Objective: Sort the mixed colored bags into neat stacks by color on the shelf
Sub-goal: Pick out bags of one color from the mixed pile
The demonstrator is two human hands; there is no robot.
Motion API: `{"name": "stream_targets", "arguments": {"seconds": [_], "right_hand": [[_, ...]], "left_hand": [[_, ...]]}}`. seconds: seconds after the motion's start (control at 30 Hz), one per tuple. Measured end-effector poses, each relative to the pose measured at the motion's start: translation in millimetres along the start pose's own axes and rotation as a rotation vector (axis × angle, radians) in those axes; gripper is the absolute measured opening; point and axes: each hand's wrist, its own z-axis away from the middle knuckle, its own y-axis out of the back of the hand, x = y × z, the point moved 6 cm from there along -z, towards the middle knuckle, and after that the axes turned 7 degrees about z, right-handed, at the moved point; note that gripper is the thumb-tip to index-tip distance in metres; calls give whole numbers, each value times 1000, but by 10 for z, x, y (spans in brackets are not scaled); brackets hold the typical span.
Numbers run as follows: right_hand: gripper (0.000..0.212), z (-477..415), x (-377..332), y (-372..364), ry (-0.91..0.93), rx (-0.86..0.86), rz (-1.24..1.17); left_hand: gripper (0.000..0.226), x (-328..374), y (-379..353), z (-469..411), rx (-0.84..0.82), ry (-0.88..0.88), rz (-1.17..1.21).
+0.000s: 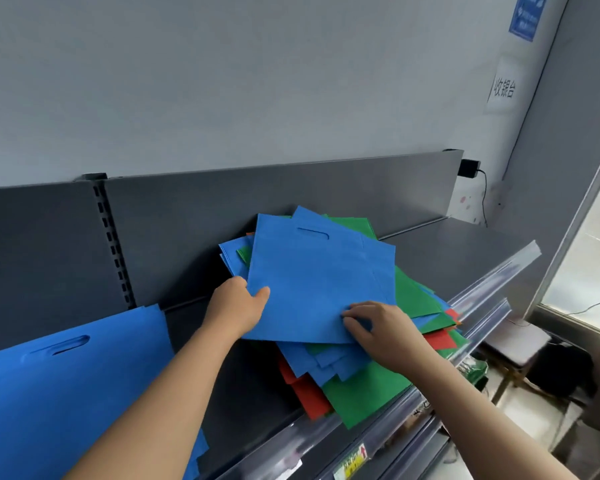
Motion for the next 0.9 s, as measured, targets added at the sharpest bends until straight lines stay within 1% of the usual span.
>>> {"name": "stream_targets", "arguments": {"seconds": [0.03,0.1,0.17,0.2,0.27,0.37,0.47,0.53,0.6,0.7,0.8,0.83,0.9], "right_hand": [[27,5,15,1,28,-11,-13],[28,-12,52,18,70,-17,-37],[31,-47,137,67,39,11,-58],[35,-74,215,80,-6,21,-37],[37,-120,349,54,-65,-19,74],[36,-114,365,24,-16,-86,146],[43,-54,303,24,61,-113,88],[47,-31,296,45,66,-93,45],[50,-33,319,66,28,-67,17],[59,-59,328,71,-67,-59,47],[62,-108,243,5,-90,-58,38],[64,-116,191,-12,-90,-57,5],[65,-118,55,-30,-93,-54,-157]], "left_hand": [[34,-9,0,14,22,13,1],[26,-17,-5,59,29,31,39],[19,-8,-29,133,8,30,85],[17,1,-39,172,4,22,91],[17,10,-49,223,26,12,97],[18,27,-59,290,41,34,126],[15,11,-63,309,38,42,184],[14,9,-15,347,83,26,136],[18,30,45,413,148,-11,122],[23,78,142,557,237,-78,216],[24,68,272,686,299,-143,316],[22,56,315,732,306,-159,357],[13,16,402,827,316,-187,424]]}}
